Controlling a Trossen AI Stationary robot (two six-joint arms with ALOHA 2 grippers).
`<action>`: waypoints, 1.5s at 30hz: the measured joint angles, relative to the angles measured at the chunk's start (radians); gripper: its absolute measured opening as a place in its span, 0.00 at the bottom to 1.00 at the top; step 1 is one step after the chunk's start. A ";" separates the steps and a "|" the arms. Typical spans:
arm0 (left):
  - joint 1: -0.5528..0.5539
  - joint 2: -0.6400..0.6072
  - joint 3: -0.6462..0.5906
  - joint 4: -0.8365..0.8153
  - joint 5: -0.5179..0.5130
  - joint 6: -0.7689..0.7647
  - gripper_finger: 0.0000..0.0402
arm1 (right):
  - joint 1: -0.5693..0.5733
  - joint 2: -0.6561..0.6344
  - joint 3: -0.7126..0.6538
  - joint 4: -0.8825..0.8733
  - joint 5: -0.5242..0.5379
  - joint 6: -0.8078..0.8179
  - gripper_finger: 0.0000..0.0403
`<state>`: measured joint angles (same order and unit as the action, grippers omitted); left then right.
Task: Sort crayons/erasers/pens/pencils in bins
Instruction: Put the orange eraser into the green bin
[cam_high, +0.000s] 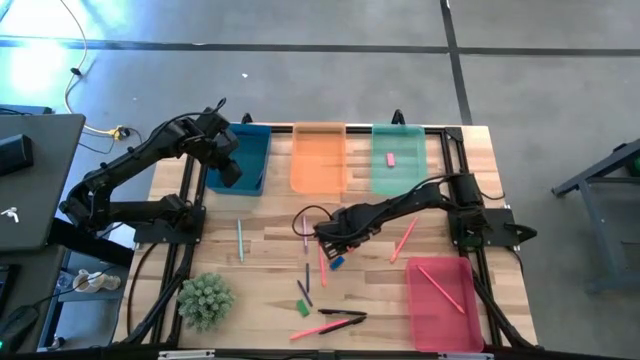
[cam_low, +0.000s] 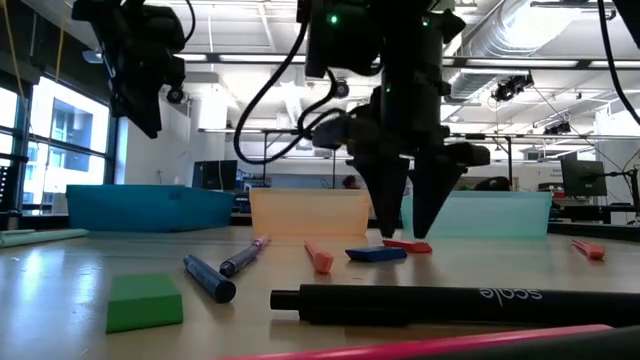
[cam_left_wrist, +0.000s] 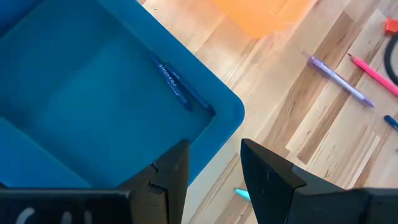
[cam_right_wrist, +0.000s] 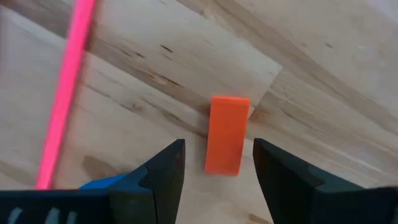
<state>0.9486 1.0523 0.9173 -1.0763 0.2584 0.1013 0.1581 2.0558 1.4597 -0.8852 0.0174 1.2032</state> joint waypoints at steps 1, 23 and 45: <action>0.000 0.000 0.000 0.000 0.000 0.000 0.33 | 0.000 0.005 0.000 0.000 0.000 0.005 0.46; 0.000 0.000 0.000 0.000 0.000 -0.002 0.33 | 0.004 0.044 0.001 0.003 -0.002 0.036 0.08; 0.000 0.000 0.000 -0.001 0.000 -0.003 0.33 | 0.025 0.048 0.167 -0.036 0.123 -0.038 0.13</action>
<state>0.9482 1.0523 0.9173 -1.0769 0.2584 0.0982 0.1829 2.1040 1.6270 -0.9213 0.1402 1.1657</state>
